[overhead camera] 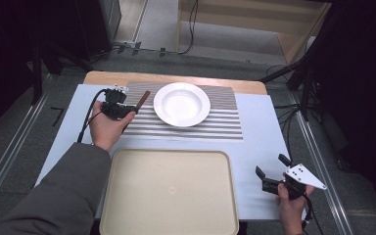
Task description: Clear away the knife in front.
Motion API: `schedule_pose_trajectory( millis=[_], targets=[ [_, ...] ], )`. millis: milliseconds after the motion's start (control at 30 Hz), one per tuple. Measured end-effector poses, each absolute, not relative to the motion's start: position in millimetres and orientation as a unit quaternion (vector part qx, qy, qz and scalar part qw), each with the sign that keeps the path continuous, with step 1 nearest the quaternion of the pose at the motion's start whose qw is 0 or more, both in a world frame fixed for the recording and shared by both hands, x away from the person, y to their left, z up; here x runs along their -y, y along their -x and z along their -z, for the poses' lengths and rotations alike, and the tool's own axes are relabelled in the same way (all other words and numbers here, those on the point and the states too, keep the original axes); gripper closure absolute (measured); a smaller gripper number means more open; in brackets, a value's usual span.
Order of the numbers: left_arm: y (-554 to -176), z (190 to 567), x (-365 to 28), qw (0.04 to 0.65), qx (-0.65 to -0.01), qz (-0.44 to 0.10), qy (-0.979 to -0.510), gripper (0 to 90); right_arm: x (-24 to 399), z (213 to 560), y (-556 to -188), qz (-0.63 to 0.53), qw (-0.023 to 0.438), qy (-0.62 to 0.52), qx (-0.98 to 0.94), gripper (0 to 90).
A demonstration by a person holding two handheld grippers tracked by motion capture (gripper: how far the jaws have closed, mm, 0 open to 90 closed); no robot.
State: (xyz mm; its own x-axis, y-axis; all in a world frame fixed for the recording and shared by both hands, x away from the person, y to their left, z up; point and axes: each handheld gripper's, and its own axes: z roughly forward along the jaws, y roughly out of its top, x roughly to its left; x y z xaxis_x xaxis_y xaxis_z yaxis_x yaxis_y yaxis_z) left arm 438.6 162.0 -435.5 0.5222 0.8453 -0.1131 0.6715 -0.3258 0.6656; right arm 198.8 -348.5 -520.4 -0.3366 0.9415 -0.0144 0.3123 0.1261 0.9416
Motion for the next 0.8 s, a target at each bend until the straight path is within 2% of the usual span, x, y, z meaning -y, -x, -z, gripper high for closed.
schedule_pose_trajectory(
  millis=[800],
  targets=[
    [-371.8,429.1,-170.3,0.373,-0.440,-0.120,-0.808,76.6,348.3,520.4,-198.4,-0.468,0.335,-0.467,-0.671,1.7]
  ],
)
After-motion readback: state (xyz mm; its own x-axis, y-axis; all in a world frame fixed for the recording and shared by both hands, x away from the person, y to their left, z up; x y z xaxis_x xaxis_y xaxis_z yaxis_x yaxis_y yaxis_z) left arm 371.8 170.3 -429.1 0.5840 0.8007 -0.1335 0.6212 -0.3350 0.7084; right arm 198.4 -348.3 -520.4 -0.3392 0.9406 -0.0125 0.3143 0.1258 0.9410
